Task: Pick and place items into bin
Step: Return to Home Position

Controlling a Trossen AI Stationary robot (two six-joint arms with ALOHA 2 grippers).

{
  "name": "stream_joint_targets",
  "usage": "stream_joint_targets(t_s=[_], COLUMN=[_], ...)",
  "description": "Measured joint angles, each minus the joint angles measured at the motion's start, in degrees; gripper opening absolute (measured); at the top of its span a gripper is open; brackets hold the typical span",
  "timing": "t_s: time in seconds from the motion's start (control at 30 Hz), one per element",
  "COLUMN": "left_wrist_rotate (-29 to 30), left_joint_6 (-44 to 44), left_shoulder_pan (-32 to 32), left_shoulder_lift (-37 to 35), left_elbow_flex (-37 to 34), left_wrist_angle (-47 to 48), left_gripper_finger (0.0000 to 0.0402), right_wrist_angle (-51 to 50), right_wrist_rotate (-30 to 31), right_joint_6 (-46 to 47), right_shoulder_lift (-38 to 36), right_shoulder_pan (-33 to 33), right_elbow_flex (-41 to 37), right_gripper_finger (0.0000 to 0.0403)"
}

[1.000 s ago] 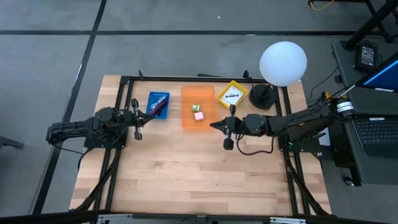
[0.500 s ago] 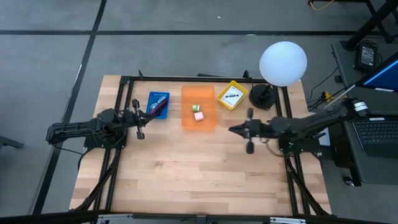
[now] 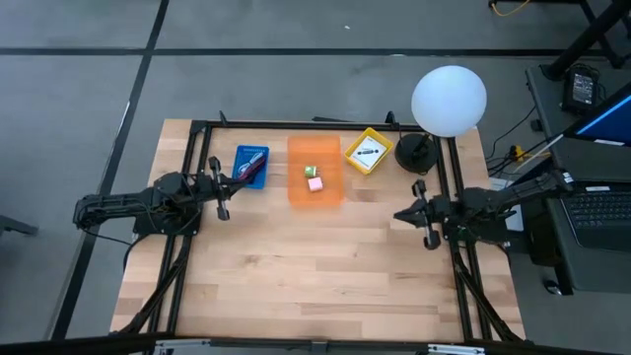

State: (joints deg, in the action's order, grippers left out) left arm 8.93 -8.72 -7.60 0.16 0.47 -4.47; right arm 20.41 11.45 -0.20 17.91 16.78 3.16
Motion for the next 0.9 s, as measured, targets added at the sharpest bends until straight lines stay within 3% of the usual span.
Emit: stream_joint_targets(t_s=[0.3, 0.5, 0.73, 0.9], left_wrist_rotate=[0.0, 0.0, 0.0, 0.0], left_joint_6=[0.0, 0.0, 0.0, 0.0], left_shoulder_pan=[0.0, 0.0, 0.0, 0.0], left_shoulder_lift=[0.0, 0.0, 0.0, 0.0], left_elbow_flex=[0.0, 0.0, 0.0, 0.0], left_wrist_angle=[0.0, 0.0, 0.0, 0.0], left_gripper_finger=[0.0004, 0.0004, 0.0004, 0.0004], right_wrist_angle=[-2.8, -2.7, -2.7, -2.7], right_wrist_rotate=[-6.9, -6.7, -6.6, -6.6], right_joint_6=[-0.1, 4.9, 17.8, 17.5], right_shoulder_lift=[-5.4, -5.3, -5.3, -5.3], right_shoulder_pan=[1.1, 1.2, 1.2, 1.2], right_elbow_flex=[-2.8, -2.8, -2.8, -2.8], right_gripper_finger=[0.0, 0.0, 0.0, 0.0])
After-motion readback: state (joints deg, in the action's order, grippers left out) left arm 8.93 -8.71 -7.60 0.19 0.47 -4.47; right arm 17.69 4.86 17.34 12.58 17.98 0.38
